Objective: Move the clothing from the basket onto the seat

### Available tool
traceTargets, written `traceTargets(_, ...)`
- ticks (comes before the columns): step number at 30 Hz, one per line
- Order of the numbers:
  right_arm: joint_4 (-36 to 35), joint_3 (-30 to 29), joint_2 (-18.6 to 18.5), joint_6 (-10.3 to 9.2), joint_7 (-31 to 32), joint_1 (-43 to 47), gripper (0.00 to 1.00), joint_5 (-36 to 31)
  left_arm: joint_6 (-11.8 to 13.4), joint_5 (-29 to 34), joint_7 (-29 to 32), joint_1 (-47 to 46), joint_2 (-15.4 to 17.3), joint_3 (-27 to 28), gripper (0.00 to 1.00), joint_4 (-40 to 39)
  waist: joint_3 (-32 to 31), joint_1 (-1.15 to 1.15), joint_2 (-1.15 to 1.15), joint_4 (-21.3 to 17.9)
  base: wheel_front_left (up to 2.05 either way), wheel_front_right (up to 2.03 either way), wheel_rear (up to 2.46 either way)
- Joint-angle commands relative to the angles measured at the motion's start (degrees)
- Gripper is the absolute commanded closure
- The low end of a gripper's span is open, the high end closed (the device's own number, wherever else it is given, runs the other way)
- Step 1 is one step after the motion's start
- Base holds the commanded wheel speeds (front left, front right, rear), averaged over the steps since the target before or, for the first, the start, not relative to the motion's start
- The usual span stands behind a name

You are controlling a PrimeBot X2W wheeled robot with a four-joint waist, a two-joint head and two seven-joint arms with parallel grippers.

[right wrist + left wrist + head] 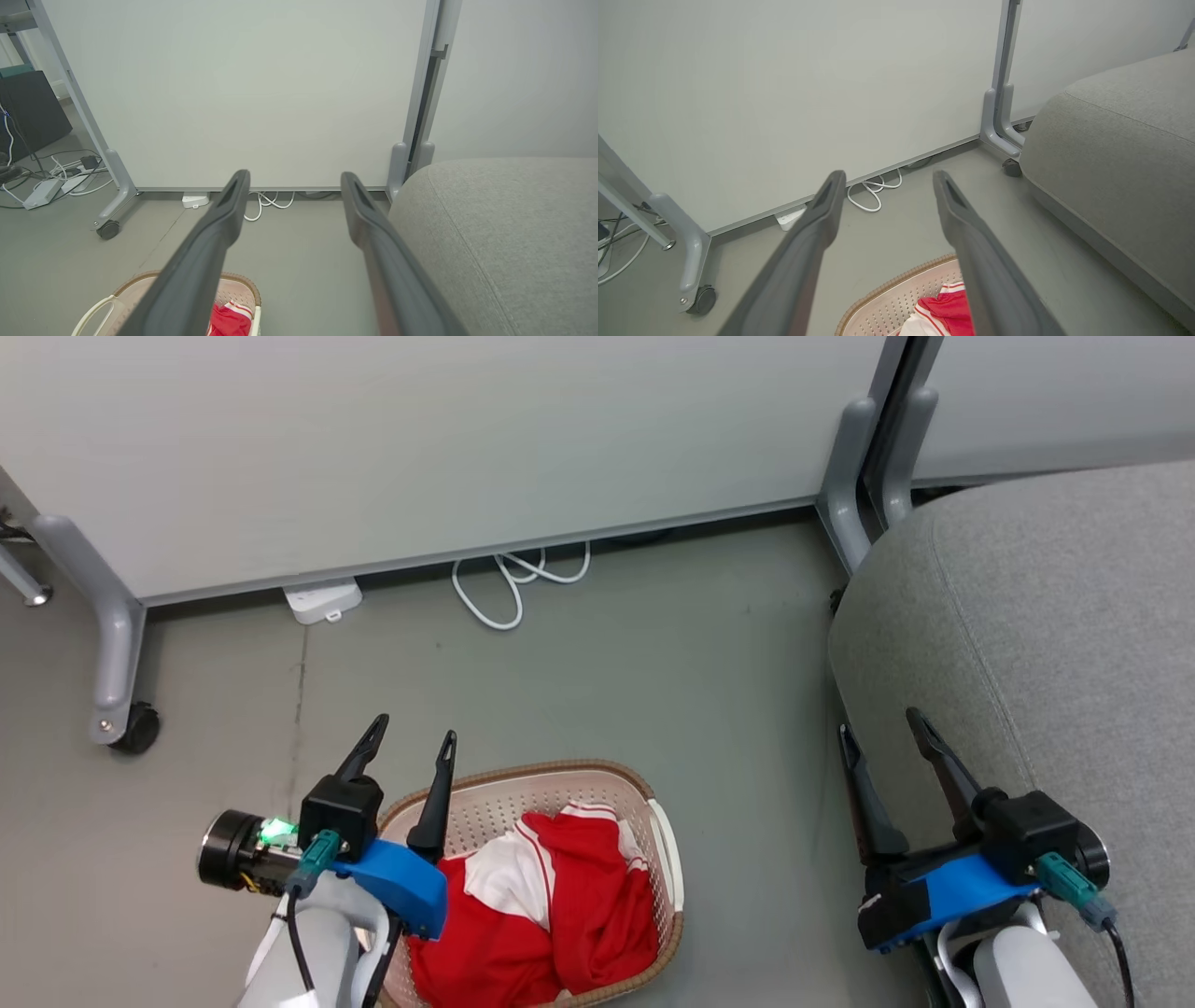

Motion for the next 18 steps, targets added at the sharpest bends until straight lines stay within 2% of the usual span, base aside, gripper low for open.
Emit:
traceTargets(1, -0.3, 0.1, -0.3, 0.03, -0.2, -1.3, 0.0, -0.2, -0.4, 0.2, -0.3, -1.9, 0.8, -1.0, 0.0, 1.1, 2.6, 0.0, 0.0, -1.4, 0.0, 0.0, 0.0)
traceTargets(12, -2.1, 0.4, -0.2, 0.03, -0.2, -6.6, 0.0, -0.3, -0.3, -2.4, -0.3, -12.0, 6.4, -14.1, 0.0, 12.1, 12.6, 0.0, 0.0, -5.3, 0.0, 0.0, 0.0)
traceTargets(18, -3.3, 1.0, -0.2, 0.03, -0.2, -9.8, 0.0, -0.2, -0.3, -3.7, -0.3, -17.5, 8.3, -21.9, 0.0, 18.6, 18.4, 0.0, 0.0, -7.0, 0.0, 0.0, 0.0)
